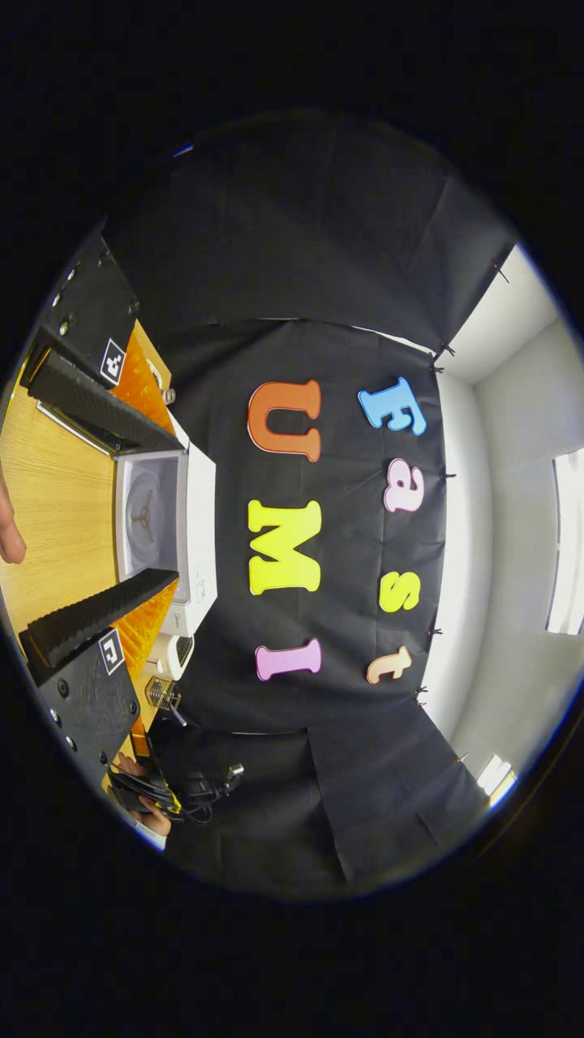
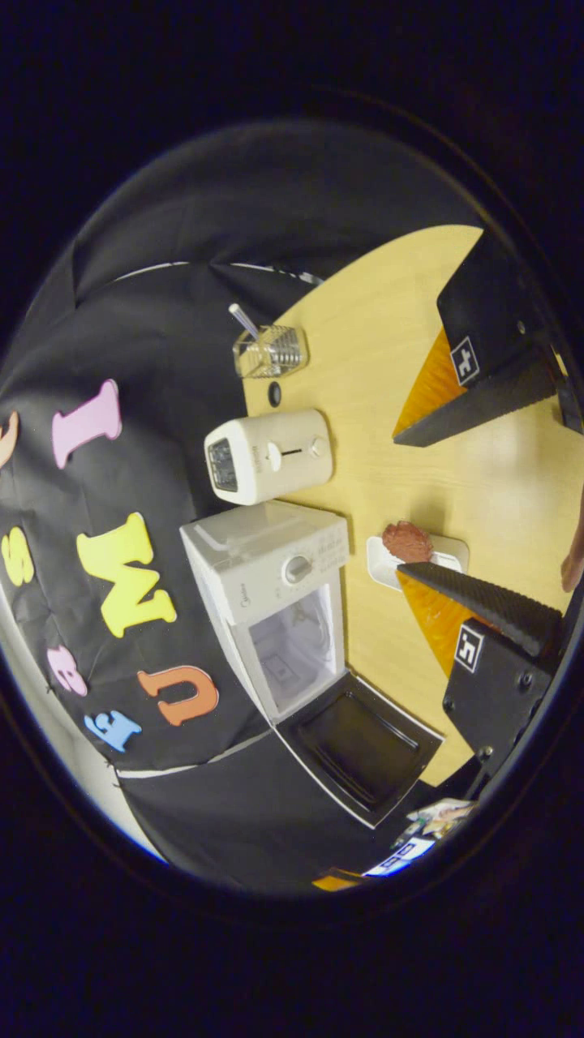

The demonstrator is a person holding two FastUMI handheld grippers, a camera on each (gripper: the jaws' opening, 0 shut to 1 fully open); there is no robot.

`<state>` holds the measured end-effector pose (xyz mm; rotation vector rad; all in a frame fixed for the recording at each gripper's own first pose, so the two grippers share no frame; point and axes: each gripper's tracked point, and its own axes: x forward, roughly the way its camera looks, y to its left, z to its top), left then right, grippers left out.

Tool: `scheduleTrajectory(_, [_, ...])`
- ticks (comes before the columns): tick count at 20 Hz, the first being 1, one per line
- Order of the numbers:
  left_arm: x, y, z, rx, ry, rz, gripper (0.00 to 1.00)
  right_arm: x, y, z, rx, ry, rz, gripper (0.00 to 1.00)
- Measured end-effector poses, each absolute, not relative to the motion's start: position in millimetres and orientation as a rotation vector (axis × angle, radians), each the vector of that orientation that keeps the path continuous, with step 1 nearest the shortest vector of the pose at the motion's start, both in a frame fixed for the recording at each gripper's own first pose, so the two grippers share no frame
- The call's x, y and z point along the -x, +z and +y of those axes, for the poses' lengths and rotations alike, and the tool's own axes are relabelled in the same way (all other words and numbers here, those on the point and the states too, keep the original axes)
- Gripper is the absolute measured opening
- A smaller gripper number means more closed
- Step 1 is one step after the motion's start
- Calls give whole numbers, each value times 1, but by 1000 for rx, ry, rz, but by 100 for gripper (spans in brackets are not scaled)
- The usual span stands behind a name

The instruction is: Open the microwave oven with the left hand, put the food in, and close the microwave oven.

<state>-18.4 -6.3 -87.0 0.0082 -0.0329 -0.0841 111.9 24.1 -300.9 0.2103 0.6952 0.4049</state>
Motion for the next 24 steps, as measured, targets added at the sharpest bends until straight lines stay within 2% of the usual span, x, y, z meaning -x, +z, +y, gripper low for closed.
scheduleTrajectory(3, [22,-94,-18,-24,-115,-21,93,-117,-323,44,-322,505,802,86])
scheduleTrajectory(4, [23,-96,-20,-35,-124,-17,93,-120,-329,50,-348,530,829,70])
scheduleTrajectory(5, [26,-98,-21,-39,-130,-12,93,-122,-335,55,-373,547,852,81])
scheduleTrajectory(7, [30,-103,-24,-34,-144,0,93,-127,-343,67,-433,588,893,76])
scheduleTrajectory(8, [31,-105,-24,-33,-148,7,93,-129,-347,74,-461,606,915,72])
scheduleTrajectory(9, [31,-108,-21,-37,-146,12,93,-133,-353,79,-485,610,928,57])
scheduleTrajectory(10, [31,-110,-16,-44,-137,17,82,-136,-360,82,-500,605,951,49])
scheduleTrajectory(11, [30,-113,-11,-50,-128,24,93,-135,-368,80,-513,578,984,55])
scheduleTrajectory(12, [29,-115,-9,-52,-123,28,93,-135,-369,86,-550,561,970,7])
scheduleTrajectory(13, [29,-117,-7,-52,-120,33,93,-133,-364,82,-529,562,959,17])
scheduleTrajectory(14, [30,-120,-6,-48,-119,43,93,-131,-362,83,-499,565,942,11])
scheduleTrajectory(15, [32,-121,-3,-42,-118,47,82,-124,-358,83,-471,568,928,11])
scheduleTrajectory(16, [32,-120,0,-35,-115,46,93,-119,-354,84,-442,568,915,11])
scheduleTrajectory(24, [58,-109,22,5,-105,1,93,-78,-296,95,-242,572,736,11])
